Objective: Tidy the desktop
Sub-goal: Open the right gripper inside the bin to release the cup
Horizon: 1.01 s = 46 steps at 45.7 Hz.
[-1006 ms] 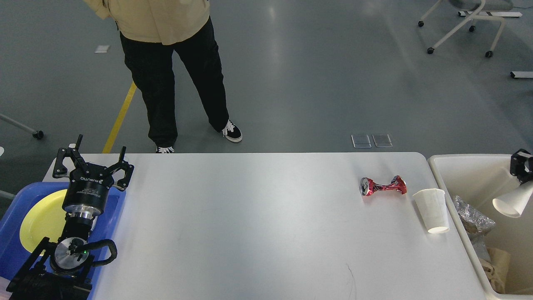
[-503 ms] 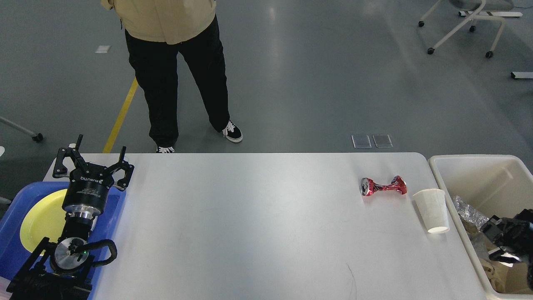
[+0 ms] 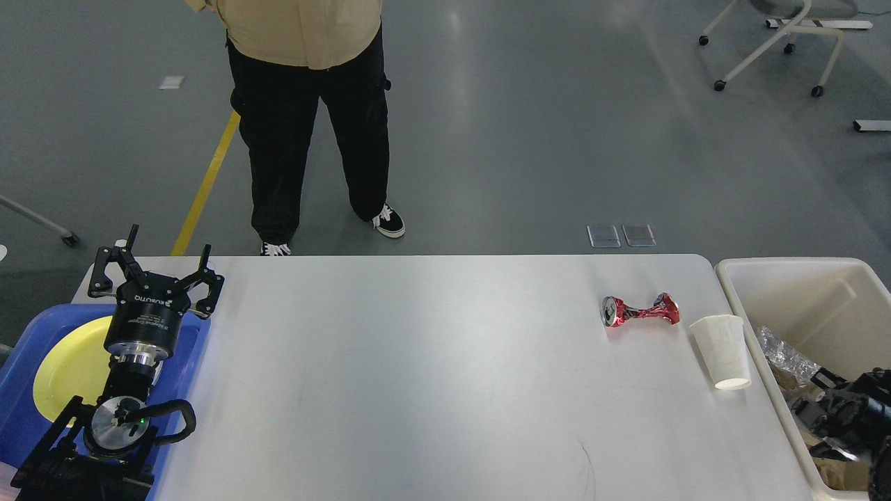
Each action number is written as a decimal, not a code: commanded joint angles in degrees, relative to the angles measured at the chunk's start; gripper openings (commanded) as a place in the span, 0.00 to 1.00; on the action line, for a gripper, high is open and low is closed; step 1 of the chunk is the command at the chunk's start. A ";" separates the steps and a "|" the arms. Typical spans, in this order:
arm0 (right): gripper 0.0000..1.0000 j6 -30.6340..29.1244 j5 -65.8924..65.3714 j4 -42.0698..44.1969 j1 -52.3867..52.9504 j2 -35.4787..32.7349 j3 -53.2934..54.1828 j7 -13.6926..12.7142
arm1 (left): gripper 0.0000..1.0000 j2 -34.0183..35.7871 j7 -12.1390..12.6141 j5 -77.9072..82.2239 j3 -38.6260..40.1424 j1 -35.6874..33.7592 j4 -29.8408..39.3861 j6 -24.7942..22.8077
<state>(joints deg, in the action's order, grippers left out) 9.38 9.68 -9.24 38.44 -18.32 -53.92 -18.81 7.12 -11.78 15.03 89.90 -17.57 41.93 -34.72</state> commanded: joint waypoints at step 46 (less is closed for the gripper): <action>1.00 -13.94 -13.09 -14.21 18.76 -9.98 0.31 3.43 | 0.96 0.00 0.00 0.00 -0.08 -0.01 -0.01 0.00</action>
<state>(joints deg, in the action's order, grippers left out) 0.70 2.43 -16.80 49.74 -25.23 -53.55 -15.55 7.12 -11.78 15.02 89.90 -17.58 41.92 -34.72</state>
